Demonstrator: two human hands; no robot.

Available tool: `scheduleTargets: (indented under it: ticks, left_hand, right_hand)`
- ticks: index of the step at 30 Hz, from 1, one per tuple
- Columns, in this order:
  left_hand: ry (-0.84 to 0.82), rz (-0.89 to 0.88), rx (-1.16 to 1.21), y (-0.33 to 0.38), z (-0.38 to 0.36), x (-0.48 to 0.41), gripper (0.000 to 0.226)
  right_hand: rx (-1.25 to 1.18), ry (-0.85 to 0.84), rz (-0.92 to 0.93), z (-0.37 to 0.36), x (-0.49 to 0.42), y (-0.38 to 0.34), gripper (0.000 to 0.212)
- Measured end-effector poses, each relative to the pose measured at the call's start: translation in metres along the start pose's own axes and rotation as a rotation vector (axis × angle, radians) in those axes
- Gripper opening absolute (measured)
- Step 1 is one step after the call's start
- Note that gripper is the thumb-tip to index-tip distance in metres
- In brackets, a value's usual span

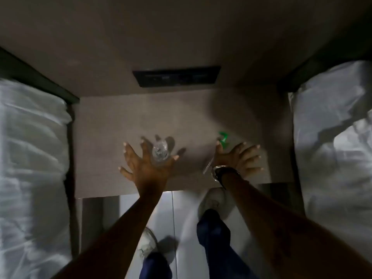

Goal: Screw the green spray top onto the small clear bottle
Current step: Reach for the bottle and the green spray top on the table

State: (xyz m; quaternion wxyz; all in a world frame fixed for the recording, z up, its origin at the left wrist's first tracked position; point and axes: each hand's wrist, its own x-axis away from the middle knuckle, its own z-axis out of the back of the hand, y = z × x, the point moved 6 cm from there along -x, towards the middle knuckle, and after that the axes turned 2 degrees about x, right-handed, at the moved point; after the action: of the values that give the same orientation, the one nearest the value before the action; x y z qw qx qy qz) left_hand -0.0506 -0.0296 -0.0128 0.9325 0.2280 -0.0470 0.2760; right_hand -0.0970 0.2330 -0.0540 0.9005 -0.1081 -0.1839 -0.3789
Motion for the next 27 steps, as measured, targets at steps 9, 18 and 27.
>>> scheduleTargets:
  ticks: [9,18,27]
  left_hand:
    - [0.121,0.067,0.214,-0.019,-0.029,-0.008,0.069]
    - [0.009,0.031,0.288,-0.004,-0.031,-0.024,0.06]
    - [-0.237,-0.043,0.352,-0.009,-0.035,-0.042,0.072]
  right_hand:
    - [-0.115,-0.07,0.01,-0.029,-0.044,-0.011,0.066]
    - [-1.068,-0.313,-0.099,0.022,-0.013,-0.068,0.016]
    - [-1.421,-0.539,0.23,0.066,0.08,-0.122,0.021]
